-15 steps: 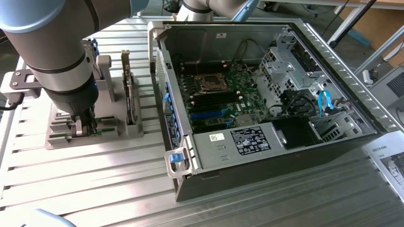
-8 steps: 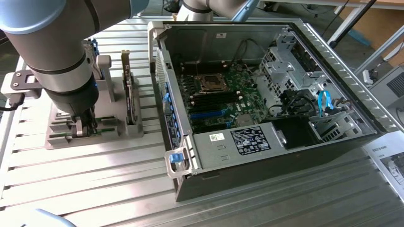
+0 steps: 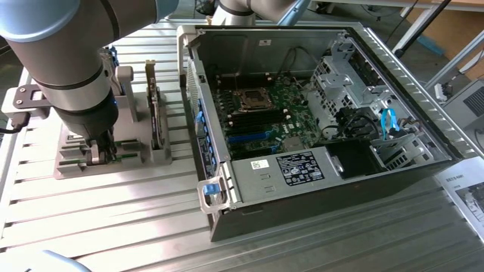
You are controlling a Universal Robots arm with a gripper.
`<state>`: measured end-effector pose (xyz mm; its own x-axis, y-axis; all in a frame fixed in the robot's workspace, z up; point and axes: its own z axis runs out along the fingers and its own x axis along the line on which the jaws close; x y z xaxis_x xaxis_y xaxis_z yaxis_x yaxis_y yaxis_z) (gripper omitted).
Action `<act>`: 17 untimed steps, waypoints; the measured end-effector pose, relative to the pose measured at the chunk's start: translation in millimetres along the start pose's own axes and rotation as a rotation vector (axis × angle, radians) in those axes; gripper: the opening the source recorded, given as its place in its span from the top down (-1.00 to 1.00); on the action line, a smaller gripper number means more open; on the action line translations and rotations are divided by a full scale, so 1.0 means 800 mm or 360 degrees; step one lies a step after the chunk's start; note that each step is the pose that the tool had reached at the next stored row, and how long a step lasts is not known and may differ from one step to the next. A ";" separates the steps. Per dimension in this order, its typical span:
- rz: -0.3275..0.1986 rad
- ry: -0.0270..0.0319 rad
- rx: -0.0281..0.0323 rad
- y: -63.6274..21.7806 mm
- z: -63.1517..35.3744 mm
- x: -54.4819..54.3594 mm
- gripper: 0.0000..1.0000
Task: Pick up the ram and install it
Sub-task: 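Pick up the ram and move it above insertion slot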
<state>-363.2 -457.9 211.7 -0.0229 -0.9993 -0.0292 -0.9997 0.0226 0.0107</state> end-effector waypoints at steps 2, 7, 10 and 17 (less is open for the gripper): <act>0.0000 0.00000 0.00000 0.000 0.000 0.000 0.57; -0.0004 0.00001 -0.00001 0.000 0.000 0.000 0.57; -0.0005 0.00001 -0.00001 0.000 0.000 0.000 0.57; -0.0010 0.00001 -0.00003 0.000 0.000 0.000 0.57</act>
<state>-363.2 -457.9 211.6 -0.0168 -0.9994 -0.0292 -0.9998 0.0165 0.0107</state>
